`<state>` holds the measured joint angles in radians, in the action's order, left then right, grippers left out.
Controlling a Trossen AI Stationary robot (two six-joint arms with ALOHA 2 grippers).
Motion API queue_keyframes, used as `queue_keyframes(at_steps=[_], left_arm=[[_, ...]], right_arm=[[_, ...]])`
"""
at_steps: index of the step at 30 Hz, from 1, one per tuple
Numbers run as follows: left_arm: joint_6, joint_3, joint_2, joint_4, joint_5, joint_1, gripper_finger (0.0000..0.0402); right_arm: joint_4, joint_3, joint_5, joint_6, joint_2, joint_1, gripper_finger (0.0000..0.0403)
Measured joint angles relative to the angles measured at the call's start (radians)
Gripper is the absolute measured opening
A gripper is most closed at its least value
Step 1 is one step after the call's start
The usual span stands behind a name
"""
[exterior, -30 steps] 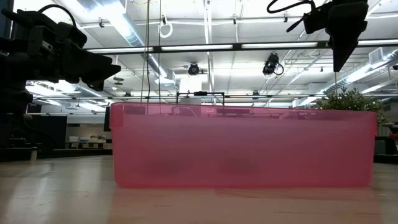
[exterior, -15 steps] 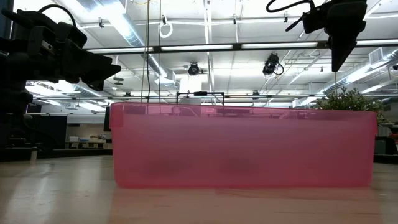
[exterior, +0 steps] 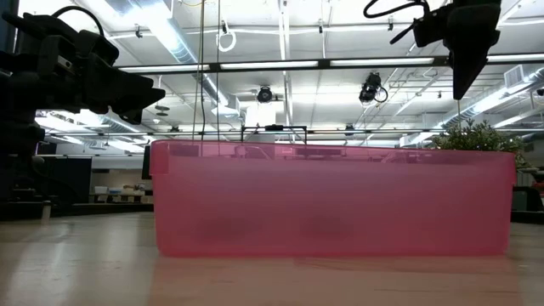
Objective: Sort spring keychains
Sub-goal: Put the top yellow spring keychain into the transparent bin
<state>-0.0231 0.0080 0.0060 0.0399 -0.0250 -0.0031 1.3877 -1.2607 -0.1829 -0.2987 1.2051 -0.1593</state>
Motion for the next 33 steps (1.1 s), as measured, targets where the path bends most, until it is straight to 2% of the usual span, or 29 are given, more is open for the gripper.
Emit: queue_keyframes(at_steps=[6,13,24,33], left_arm=[[0.0,0.0,0.0,0.0,0.0,0.0,0.0172],[0.0,0.0,0.0,0.0,0.0,0.0,0.0172],[0.0,0.0,0.0,0.0,0.0,0.0,0.0172],[0.0,0.0,0.0,0.0,0.0,0.0,0.0172]], right_arm=[[-0.055,0.112,0.047,-0.01,-0.009,0.014,0.0291],[-0.071,0.183,0.045,-0.011,-0.009,0.024,0.029],[-0.094,0.192,0.044,-0.027,-0.025,0.039,0.0291],[-0.094,0.192,0.043,-0.099,-0.061,0.129,0.0291]])
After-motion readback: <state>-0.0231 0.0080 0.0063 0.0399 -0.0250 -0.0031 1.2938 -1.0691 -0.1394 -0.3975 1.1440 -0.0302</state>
